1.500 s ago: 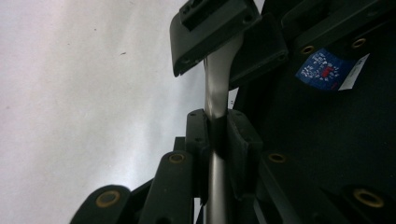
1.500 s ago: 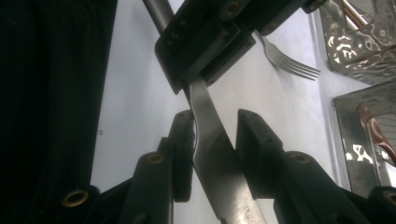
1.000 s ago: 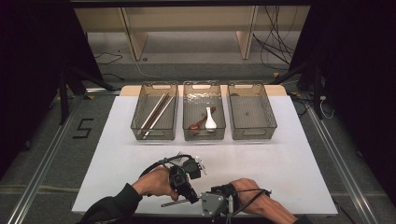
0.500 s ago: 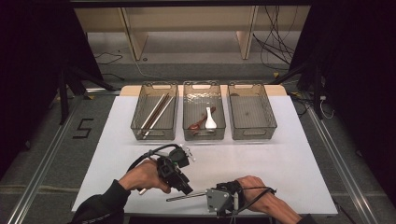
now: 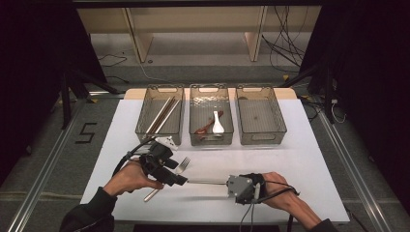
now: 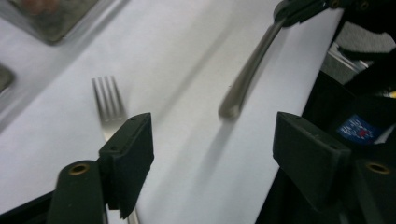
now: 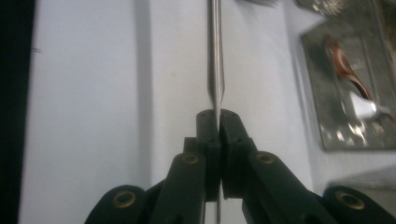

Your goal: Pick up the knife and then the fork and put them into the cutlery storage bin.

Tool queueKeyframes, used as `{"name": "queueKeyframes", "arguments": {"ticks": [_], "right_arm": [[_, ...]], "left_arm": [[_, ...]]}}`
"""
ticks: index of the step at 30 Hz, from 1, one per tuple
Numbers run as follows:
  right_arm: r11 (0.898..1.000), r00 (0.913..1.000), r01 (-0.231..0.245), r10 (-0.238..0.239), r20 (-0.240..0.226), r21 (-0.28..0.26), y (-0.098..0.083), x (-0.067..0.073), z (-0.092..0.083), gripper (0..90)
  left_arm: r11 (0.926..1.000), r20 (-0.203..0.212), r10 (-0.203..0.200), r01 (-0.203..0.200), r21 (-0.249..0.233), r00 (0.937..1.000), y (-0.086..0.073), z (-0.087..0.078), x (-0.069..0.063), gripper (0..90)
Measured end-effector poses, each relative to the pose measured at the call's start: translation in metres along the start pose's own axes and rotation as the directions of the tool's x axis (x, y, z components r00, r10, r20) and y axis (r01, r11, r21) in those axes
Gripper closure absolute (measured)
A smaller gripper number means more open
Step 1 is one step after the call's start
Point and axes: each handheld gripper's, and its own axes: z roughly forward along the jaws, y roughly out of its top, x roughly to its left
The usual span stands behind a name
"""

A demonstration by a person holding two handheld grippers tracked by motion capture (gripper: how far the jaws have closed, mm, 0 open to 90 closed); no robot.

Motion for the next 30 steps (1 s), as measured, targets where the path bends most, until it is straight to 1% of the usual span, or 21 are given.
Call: {"name": "queueKeyframes", "arguments": {"ticks": [1, 2, 3, 6, 7, 9, 10, 11, 13, 14, 15, 16, 17, 18, 19, 21, 24, 27, 28, 29, 30], "right_arm": [[1.0, 0.9997, -0.023, 0.023, 0.007, 0.006, -0.003, -0.005, -0.001, 89.0], [0.998, 0.9984, -0.055, 0.055, 0.012, 0.008, -0.007, -0.009, -0.002, 89.0], [0.997, 0.9967, -0.078, 0.078, 0.022, 0.008, -0.01, -0.014, -0.004, 89.0], [0.987, 0.9864, -0.161, 0.161, 0.034, -0.002, -0.02, -0.03, -0.008, 89.0], [0.98, 0.9785, -0.201, 0.201, 0.045, -0.013, -0.023, -0.034, -0.01, 89.0], [0.964, 0.9626, -0.264, 0.266, 0.054, -0.033, -0.028, -0.046, -0.014, 89.0], [0.952, 0.9508, -0.303, 0.305, 0.054, -0.044, -0.031, -0.052, -0.016, 89.0], [0.942, 0.9403, -0.332, 0.335, 0.059, -0.053, -0.033, -0.059, -0.019, 89.0], [0.916, 0.9138, -0.397, 0.4, 0.068, -0.064, -0.037, -0.072, -0.023, 88.9], [0.899, 0.8966, -0.432, 0.436, 0.075, -0.068, -0.039, -0.079, -0.024, 88.9], [0.878, 0.8748, -0.473, 0.478, 0.078, -0.073, -0.041, -0.086, -0.026, 88.9], [0.863, 0.8591, -0.499, 0.505, 0.082, -0.081, -0.044, -0.093, -0.027, 88.9], [0.851, 0.8466, -0.518, 0.525, 0.089, -0.09, -0.046, -0.099, -0.028, 88.9], [0.837, 0.8318, -0.539, 0.547, 0.094, -0.095, -0.048, -0.105, -0.028, 88.9], [0.825, 0.8185, -0.558, 0.565, 0.103, -0.093, -0.05, -0.111, -0.029, 88.9], [0.805, 0.7966, -0.587, 0.593, 0.116, -0.086, -0.054, -0.123, -0.029, 88.9], [0.765, 0.7547, -0.638, 0.643, 0.129, -0.084, -0.059, -0.142, -0.028, 88.9], [0.739, 0.725, -0.67, 0.672, 0.149, -0.072, -0.062, -0.158, -0.026, 88.9], [0.733, 0.7185, -0.676, 0.678, 0.153, -0.072, -0.064, -0.163, -0.024, 89.0], [0.719, 0.7047, -0.691, 0.692, 0.156, -0.069, -0.065, -0.168, -0.022, 88.9], [0.711, 0.6951, -0.701, 0.7, 0.164, -0.064, -0.065, -0.172, -0.021, 89.0]], "left_arm": [[0.9998, -0.012, -0.013, 0.013, -0.017, 0.9998, -0.003, 0.0, 0.001, 27.1], [0.9997, -0.022, -0.014, 0.014, -0.022, 0.9997, -0.006, -0.002, 0.004, 26.1], [0.9991, -0.028, -0.028, 0.028, -0.032, 0.9992, -0.009, -0.002, 0.005, 25.6], [0.9976, -0.048, -0.054, 0.052, -0.045, 0.9974, -0.018, -0.003, 0.01, 24.1], [0.9975, -0.062, -0.056, 0.054, -0.045, 0.9965, -0.02, -0.002, 0.011, 23.8], [0.998, -0.095, -0.055, 0.052, -0.036, 0.9939, -0.024, 0.0, 0.012, 22.5], [0.9975, -0.107, -0.059, 0.055, -0.044, 0.9925, -0.026, 0.001, 0.012, 22.1], [0.9974, -0.111, -0.063, 0.059, -0.041, 0.9918, -0.028, 0.002, 0.013, 21.6], [0.9977, -0.119, -0.061, 0.056, -0.038, 0.9911, -0.03, 0.003, 0.014, 21.2], [0.9976, -0.123, -0.061, 0.056, -0.04, 0.9906, -0.031, 0.003, 0.014, 21.1], [0.9972, -0.128, -0.065, 0.06, -0.045, 0.9897, -0.032, 0.003, 0.014, 20.9], [0.9975, -0.131, -0.062, 0.057, -0.041, 0.9894, -0.033, 0.003, 0.014, 20.7], [0.9976, -0.138, -0.06, 0.054, -0.043, 0.9886, -0.033, 0.003, 0.014, 20.5], [0.9973, -0.147, -0.063, 0.057, -0.047, 0.9872, -0.034, 0.003, 0.014, 20.5], [0.997, -0.153, -0.066, 0.059, -0.05, 0.986, -0.036, 0.004, 0.014, 20.3], [0.9965, -0.157, -0.072, 0.065, -0.053, 0.985, -0.038, 0.003, 0.015, 19.8], [0.9954, -0.166, -0.073, 0.062, -0.074, 0.9834, -0.04, 0.003, 0.015, 19.5], [0.9944, -0.173, -0.08, 0.066, -0.083, 0.9817, -0.043, 0.003, 0.015, 18.9], [0.994, -0.174, -0.085, 0.072, -0.082, 0.9811, -0.044, 0.002, 0.015, 18.6], [0.9938, -0.175, -0.087, 0.073, -0.084, 0.9807, -0.045, 0.002, 0.015, 18.6], [0.9937, -0.177, -0.09, 0.076, -0.082, 0.9801, -0.046, 0.002, 0.016, 18.6]]}}
